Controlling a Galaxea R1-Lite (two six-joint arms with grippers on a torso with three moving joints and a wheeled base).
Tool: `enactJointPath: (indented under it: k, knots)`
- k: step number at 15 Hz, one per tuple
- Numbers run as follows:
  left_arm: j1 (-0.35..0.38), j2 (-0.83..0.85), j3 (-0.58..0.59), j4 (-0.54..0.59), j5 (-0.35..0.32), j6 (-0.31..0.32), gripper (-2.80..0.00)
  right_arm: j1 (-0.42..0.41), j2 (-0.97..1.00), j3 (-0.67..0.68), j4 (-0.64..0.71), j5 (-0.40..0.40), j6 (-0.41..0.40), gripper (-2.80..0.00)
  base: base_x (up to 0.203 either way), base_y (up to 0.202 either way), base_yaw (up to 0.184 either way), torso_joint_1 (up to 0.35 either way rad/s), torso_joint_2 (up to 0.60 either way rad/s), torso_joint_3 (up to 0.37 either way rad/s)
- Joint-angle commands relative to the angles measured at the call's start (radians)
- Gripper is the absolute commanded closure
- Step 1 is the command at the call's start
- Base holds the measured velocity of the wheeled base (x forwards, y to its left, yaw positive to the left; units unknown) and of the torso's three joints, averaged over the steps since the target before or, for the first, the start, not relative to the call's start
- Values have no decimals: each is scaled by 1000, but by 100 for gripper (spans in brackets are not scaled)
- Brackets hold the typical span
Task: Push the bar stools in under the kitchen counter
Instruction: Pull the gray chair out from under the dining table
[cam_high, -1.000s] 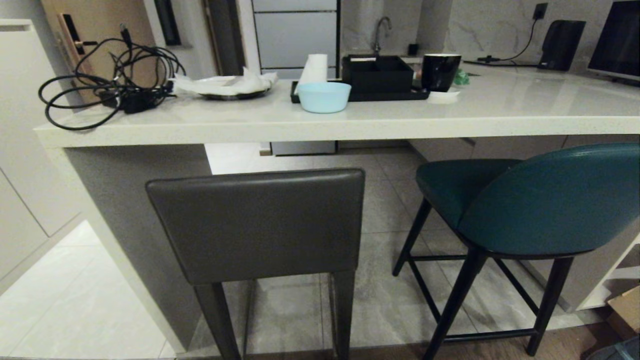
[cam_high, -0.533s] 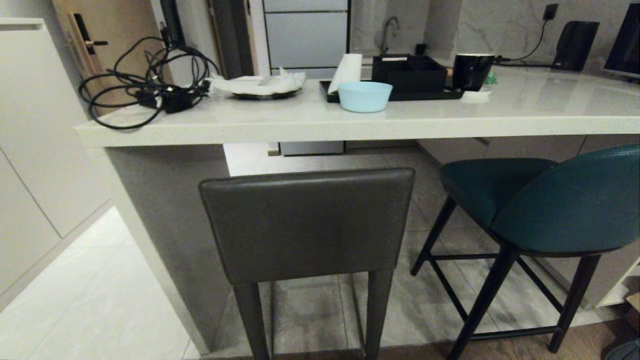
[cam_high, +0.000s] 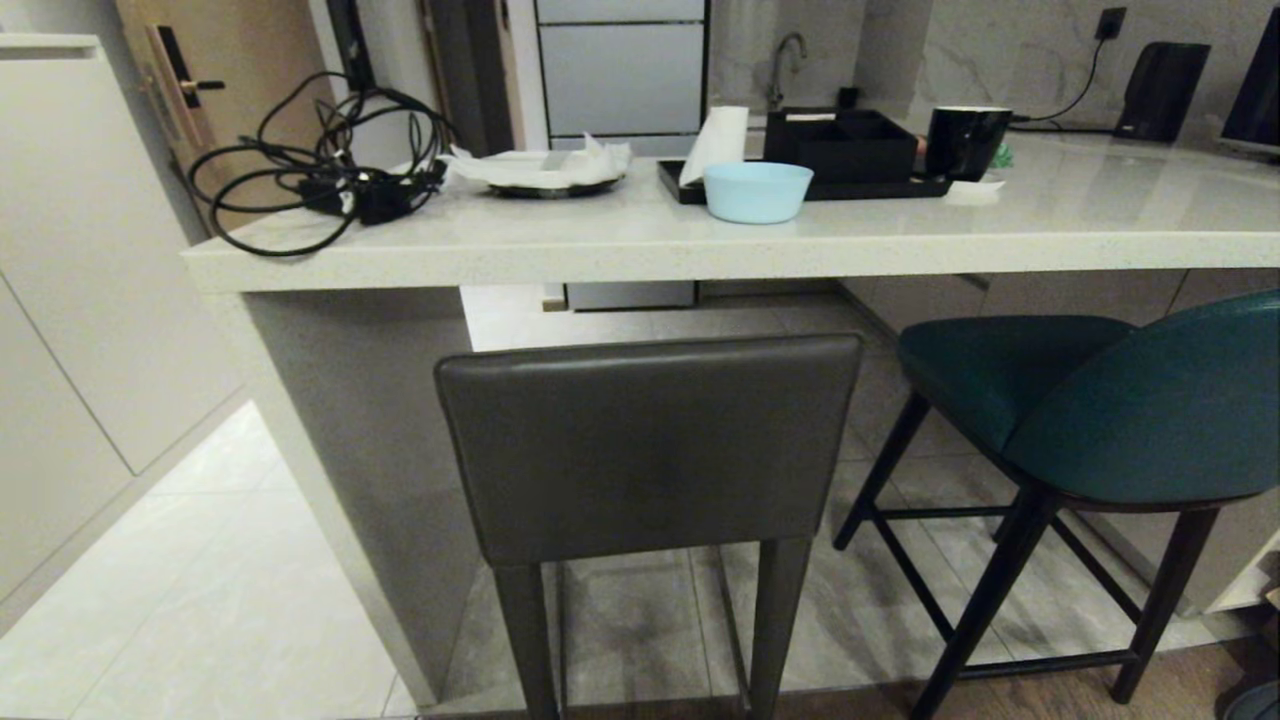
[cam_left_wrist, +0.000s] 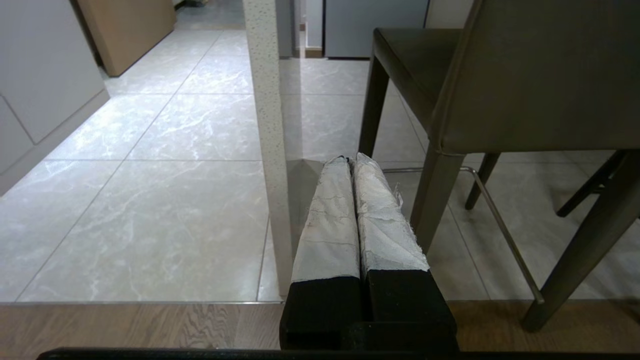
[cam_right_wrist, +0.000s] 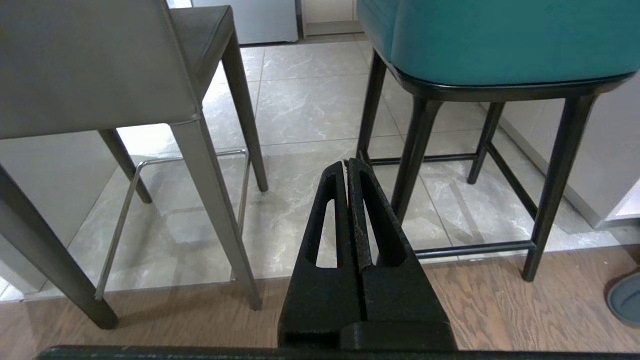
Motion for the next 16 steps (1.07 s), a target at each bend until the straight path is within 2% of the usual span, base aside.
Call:
enactJointPath:
  k: [1, 5, 14, 16]
  knots:
    - [0, 1, 18, -1, 1, -1, 0, 0, 0, 0, 0, 0, -1, 0, 0, 0, 0, 0, 0, 0]
    - [0, 1, 18, -1, 1, -1, 0, 0, 0, 0, 1, 0, -1, 0, 26, 0, 1, 0, 2, 3]
    - [-1, 1, 18, -1, 1, -1, 0, 0, 0, 0, 0, 0, 1, 0, 190, 0, 1, 2, 2, 3]
    - [-1, 1, 18, -1, 1, -1, 0, 0, 0, 0, 0, 0, -1, 0, 65, 0, 3, 2, 1, 2]
